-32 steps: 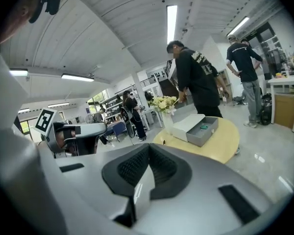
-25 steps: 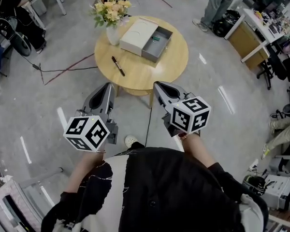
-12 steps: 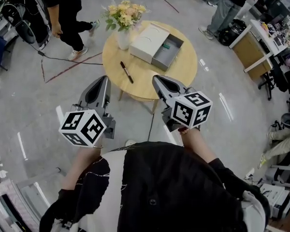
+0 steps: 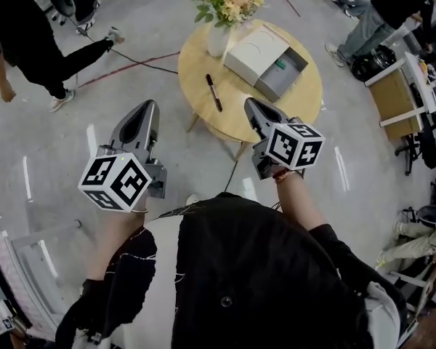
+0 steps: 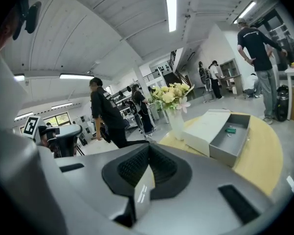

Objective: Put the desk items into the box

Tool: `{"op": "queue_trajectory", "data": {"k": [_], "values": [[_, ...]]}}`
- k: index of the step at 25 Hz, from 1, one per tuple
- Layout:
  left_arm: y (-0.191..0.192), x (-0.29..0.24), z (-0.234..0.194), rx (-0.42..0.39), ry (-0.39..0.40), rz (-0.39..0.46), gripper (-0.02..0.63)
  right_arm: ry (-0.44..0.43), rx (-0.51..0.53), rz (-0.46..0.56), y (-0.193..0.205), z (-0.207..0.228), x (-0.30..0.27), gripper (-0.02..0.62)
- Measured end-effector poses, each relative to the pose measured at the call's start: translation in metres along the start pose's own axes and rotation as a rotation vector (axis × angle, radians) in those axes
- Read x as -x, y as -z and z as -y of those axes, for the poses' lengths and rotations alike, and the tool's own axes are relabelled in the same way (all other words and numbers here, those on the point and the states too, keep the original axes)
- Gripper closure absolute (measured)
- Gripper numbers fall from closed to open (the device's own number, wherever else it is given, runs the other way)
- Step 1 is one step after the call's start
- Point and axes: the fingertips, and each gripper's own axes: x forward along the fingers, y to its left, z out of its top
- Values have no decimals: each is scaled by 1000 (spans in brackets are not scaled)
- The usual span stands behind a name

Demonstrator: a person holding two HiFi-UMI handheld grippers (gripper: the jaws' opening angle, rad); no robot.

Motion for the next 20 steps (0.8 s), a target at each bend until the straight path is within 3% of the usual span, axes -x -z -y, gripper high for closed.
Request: {"op": "queue_trajectory", "data": {"k": [7, 20], "values": [[1, 20, -29, 44, -80, 21, 597, 55, -37, -108, 44, 16, -31, 591], [-1, 40, -71, 120, -229, 71, 597, 80, 10, -389, 119, 43, -84, 591]]}}
